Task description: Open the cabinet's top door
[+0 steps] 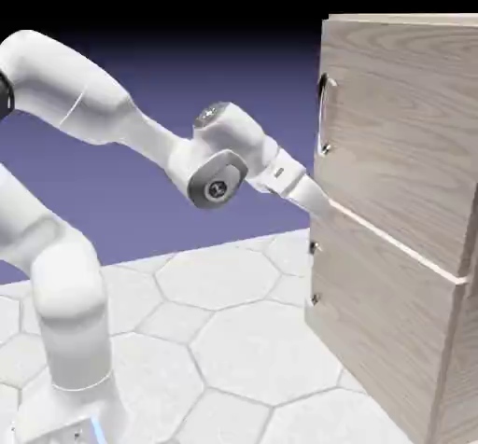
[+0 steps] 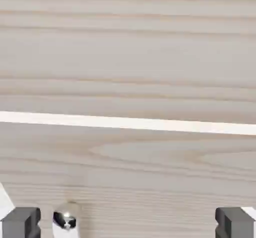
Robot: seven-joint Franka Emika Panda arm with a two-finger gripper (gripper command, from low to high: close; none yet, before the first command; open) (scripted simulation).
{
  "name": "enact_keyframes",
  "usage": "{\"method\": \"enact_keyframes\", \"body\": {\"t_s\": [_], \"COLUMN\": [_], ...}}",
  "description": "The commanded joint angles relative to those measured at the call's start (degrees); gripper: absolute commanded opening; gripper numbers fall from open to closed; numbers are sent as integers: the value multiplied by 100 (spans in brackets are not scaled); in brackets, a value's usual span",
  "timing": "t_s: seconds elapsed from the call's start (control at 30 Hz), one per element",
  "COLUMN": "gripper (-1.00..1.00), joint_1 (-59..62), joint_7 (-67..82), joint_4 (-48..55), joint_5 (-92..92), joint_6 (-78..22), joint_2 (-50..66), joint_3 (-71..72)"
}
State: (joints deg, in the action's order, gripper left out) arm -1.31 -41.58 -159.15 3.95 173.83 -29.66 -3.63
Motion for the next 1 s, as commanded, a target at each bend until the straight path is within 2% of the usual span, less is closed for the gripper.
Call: {"method": "enact_keyframes", "body": {"t_s": [0.0,0.97], "gripper": [0,0], "joint_1": [-166,-4961], "joint_7": [76,2284], "joint_4": [13,384], "joint_5": [207,6212], "joint_6": [-69,-2061], "joint_2": [208,6231], "joint_3": [-189,-5669]}}
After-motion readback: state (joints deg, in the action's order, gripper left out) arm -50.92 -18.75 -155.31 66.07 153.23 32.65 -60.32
